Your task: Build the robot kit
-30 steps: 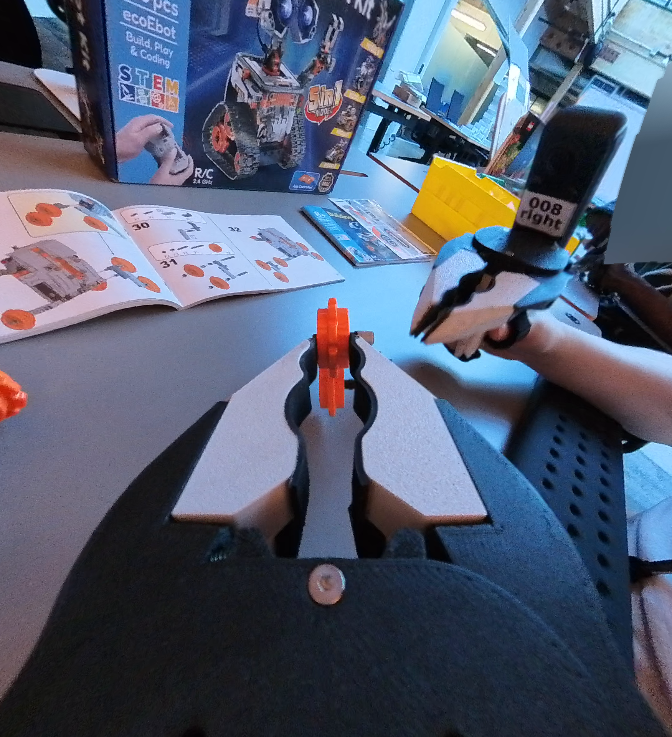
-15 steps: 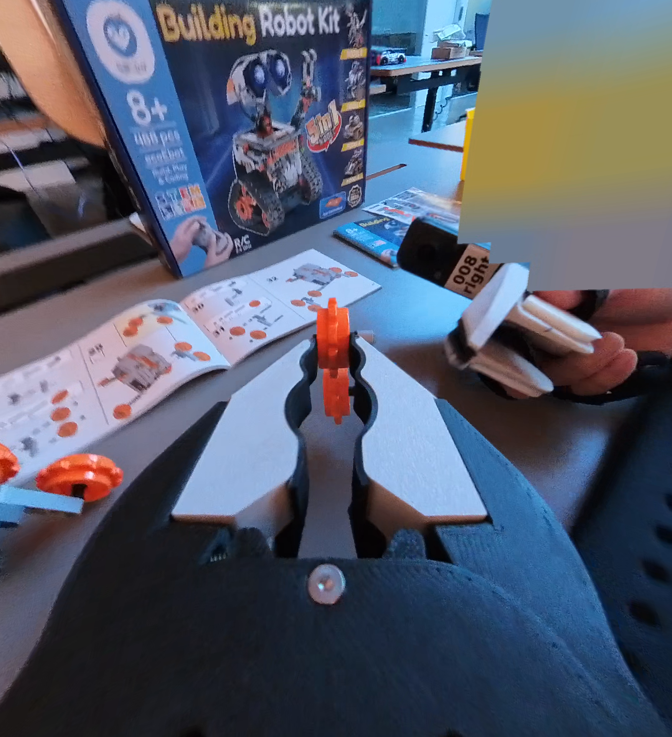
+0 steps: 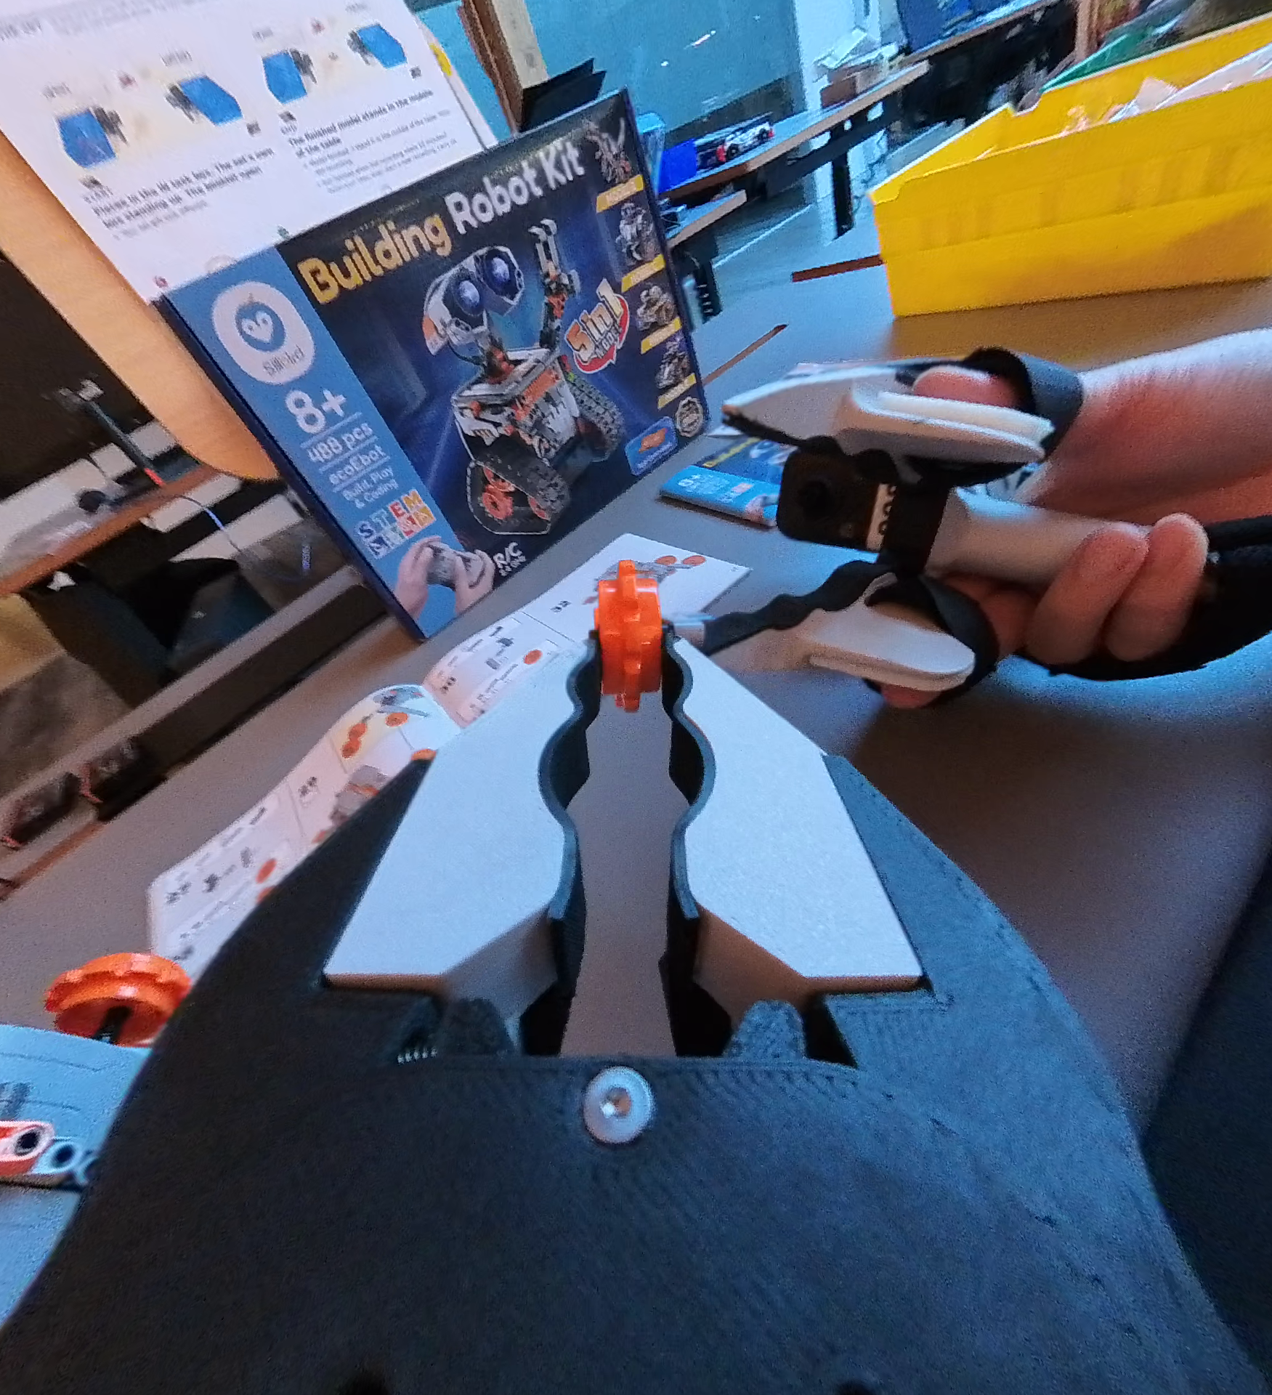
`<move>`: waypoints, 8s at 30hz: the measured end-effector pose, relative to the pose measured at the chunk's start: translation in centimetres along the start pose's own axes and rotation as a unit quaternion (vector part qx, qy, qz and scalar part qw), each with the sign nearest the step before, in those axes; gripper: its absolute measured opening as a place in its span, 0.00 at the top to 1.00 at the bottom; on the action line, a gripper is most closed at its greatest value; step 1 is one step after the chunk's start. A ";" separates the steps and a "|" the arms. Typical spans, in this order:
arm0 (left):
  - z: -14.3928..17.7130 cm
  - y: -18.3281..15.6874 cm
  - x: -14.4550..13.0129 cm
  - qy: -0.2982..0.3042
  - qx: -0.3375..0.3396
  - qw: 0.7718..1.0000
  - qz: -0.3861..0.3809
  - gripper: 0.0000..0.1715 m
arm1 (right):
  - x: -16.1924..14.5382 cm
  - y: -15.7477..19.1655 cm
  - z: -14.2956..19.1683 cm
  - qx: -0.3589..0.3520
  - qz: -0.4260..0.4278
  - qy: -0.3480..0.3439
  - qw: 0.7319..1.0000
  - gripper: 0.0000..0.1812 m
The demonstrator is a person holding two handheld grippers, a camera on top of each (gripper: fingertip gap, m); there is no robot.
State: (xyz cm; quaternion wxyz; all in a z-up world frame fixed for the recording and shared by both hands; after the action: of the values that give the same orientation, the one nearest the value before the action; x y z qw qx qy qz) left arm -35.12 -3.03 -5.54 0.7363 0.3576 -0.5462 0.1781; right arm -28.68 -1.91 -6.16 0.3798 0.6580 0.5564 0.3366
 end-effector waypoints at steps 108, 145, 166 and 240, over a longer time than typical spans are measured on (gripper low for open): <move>-0.6 -2.2 -1.0 0.010 -0.231 0.931 0.284 0.99 | 2.3 -0.2 1.4 -0.088 0.226 0.104 0.965 0.97; -0.8 0.3 -3.0 0.041 -0.146 0.938 0.313 0.97 | 4.1 -0.3 2.5 -0.090 0.189 0.051 0.977 0.97; -1.7 -0.2 -5.1 0.124 -0.091 0.967 0.201 0.94 | 5.2 0.0 3.9 -0.277 0.425 0.083 0.858 0.97; -1.9 0.0 -9.2 0.283 0.001 0.956 0.073 0.96 | 6.7 -2.2 7.7 -0.537 0.555 0.167 0.612 0.85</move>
State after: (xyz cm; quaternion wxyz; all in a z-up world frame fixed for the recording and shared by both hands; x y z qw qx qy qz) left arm -36.98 -0.49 -14.36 0.8455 0.2522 -0.3402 0.3254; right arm -22.06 3.97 -11.70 0.3058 0.4516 -0.1420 0.8261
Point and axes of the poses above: each gripper's, where its closed fingertips meet, z back along the fingers, x out of its top, y = z × x across the jaws, the point moved 3 cm from there along z, back along the fingers, and after that the axes turned 1 degree about z, right-handed, at the moved point
